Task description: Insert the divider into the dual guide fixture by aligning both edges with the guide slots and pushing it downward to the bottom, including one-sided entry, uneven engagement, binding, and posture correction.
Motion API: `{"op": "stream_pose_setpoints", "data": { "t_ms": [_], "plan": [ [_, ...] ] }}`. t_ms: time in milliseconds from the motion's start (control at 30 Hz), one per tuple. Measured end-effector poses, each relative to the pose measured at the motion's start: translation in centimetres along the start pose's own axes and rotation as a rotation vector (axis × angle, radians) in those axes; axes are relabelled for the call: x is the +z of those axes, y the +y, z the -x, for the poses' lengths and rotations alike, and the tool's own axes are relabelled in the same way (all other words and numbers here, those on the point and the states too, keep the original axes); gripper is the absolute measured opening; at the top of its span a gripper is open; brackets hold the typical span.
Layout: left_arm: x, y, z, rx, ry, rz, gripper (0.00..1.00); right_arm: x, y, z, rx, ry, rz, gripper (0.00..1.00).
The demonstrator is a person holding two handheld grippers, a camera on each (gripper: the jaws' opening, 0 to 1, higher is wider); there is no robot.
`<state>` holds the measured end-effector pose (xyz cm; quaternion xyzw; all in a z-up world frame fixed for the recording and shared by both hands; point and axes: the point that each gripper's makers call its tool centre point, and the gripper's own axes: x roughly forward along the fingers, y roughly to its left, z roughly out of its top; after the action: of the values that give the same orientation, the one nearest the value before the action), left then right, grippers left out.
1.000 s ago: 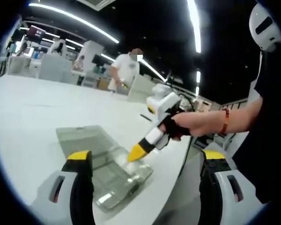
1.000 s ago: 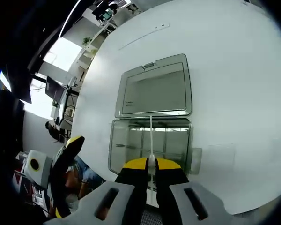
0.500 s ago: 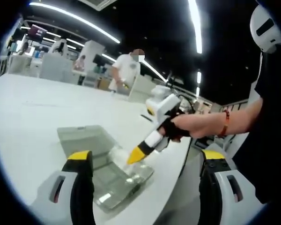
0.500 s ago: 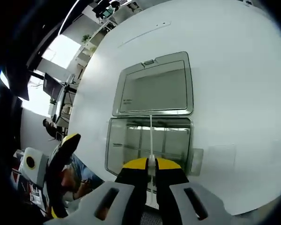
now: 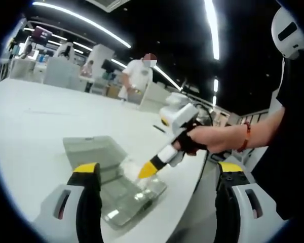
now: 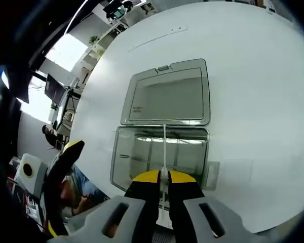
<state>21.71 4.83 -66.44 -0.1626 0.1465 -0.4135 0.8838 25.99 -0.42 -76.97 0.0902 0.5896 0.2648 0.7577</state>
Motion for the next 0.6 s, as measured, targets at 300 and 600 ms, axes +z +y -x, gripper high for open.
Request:
{"op": "stream_pose_setpoints", "data": {
  "t_ms": [300,600],
  "plan": [
    [-0.05,-0.04,0.04,-0.005,-0.001,0.004,0.92,0.03,-0.57,0.06,-0.021,-0.005,0.002,0.00],
    [-0.03,0.15,0.22,0.002,-0.005,0.011,0.92,0.11,-0.47,-0.25,-0.023,0.002,0.015,0.00]
  ]
}}
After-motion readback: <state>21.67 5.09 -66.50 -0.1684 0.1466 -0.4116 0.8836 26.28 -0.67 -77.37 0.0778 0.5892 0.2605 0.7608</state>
